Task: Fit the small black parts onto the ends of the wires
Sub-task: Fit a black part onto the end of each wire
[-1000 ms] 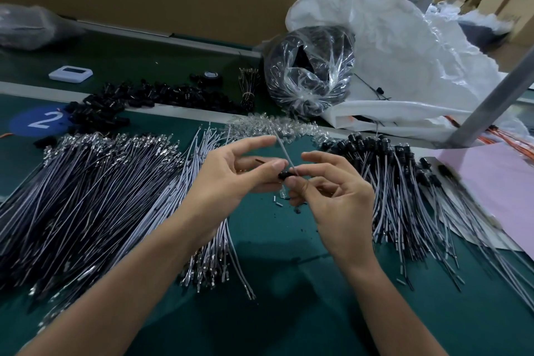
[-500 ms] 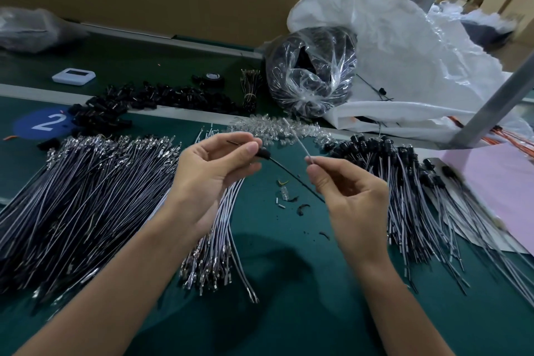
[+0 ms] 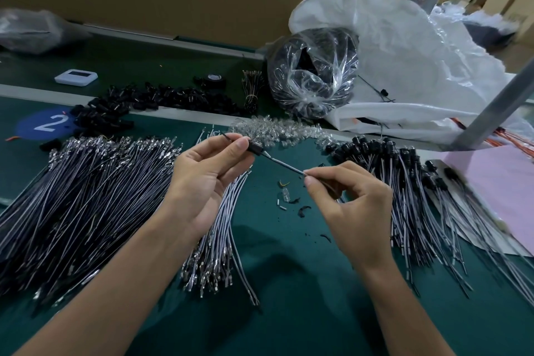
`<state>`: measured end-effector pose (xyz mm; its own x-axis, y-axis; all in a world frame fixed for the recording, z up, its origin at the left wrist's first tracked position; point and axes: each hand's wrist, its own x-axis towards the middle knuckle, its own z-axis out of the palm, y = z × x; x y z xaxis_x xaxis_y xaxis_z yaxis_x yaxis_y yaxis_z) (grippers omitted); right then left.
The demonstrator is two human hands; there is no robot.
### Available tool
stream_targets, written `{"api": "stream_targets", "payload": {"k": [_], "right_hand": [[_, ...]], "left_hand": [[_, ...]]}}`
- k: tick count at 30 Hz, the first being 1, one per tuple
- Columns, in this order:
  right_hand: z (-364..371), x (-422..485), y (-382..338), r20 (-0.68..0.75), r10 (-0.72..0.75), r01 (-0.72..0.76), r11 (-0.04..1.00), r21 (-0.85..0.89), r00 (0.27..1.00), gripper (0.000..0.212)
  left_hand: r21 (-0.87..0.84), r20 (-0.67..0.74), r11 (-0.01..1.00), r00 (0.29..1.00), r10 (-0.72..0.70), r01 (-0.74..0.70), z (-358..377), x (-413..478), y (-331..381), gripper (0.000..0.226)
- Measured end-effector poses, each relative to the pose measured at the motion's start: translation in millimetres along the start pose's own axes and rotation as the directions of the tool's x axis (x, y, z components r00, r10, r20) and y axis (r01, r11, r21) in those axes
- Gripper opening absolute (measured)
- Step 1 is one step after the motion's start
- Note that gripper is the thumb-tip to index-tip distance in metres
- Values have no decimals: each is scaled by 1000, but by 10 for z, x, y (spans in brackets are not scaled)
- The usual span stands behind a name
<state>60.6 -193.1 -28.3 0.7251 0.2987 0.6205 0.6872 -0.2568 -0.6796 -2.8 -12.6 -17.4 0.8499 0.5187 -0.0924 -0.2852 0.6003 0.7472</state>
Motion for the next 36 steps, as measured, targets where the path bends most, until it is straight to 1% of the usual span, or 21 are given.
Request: {"api": "stream_targets", "payload": {"k": [4,9,13,20,22,24,29,36], "right_hand": [[-4,-6,-4,4,-16,17,1000,-23,1000,12],[16,-10,-14,-10,-33,33,998,-59,999,11],[48,-31,-28,-37,-37,34,997,-66,999,8],[120,-75,-45,2,-58,58,993,-101,998,3],[127,-75,-43,4,-71,71,992,-109,997,1],[132,-78,-43,-10,-82,80,990,-118,997,3],[115,-86,-54,-91,-91,82,991,-103,992,7],[138,-100,-60,-82,-94,86,992,-93,992,9]], "left_hand": [[11,9,1000,1000,7,-7,-14,4,-13,9],[53,53,999,999,-1,-2,-8,-8,-47,18],[50,80,999,997,10,-14,13,-17,-79,15],[43,90,999,996,27,-31,12,-6,-93,21],[55,105,998,994,26,-32,20,-22,-105,20],[65,112,997,993,23,-30,23,-29,-114,17],[84,136,996,991,22,-33,22,-36,-125,10],[56,125,998,992,7,-14,38,-43,-134,8]]}}
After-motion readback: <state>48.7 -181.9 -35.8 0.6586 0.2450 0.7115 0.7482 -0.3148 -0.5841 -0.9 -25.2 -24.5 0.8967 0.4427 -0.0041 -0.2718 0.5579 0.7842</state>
